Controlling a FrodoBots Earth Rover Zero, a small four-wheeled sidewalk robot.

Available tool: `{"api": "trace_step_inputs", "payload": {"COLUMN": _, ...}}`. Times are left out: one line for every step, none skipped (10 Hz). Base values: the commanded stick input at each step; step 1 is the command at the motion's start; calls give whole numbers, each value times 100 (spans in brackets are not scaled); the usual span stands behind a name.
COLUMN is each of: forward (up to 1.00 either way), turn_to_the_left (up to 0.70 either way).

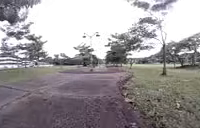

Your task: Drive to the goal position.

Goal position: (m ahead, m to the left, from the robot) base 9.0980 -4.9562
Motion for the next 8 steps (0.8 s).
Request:
{"api": "trace_step_inputs", "payload": {"forward": 70, "turn_to_the_left": 0}}
{"api": "trace_step_inputs", "payload": {"forward": 70, "turn_to_the_left": 0}}
{"api": "trace_step_inputs", "payload": {"forward": 70, "turn_to_the_left": 0}}
{"api": "trace_step_inputs", "payload": {"forward": 70, "turn_to_the_left": 0}}
{"api": "trace_step_inputs", "payload": {"forward": 70, "turn_to_the_left": 0}}
{"api": "trace_step_inputs", "payload": {"forward": 70, "turn_to_the_left": 0}}
{"api": "trace_step_inputs", "payload": {"forward": 70, "turn_to_the_left": 0}}
{"api": "trace_step_inputs", "payload": {"forward": 70, "turn_to_the_left": 0}}
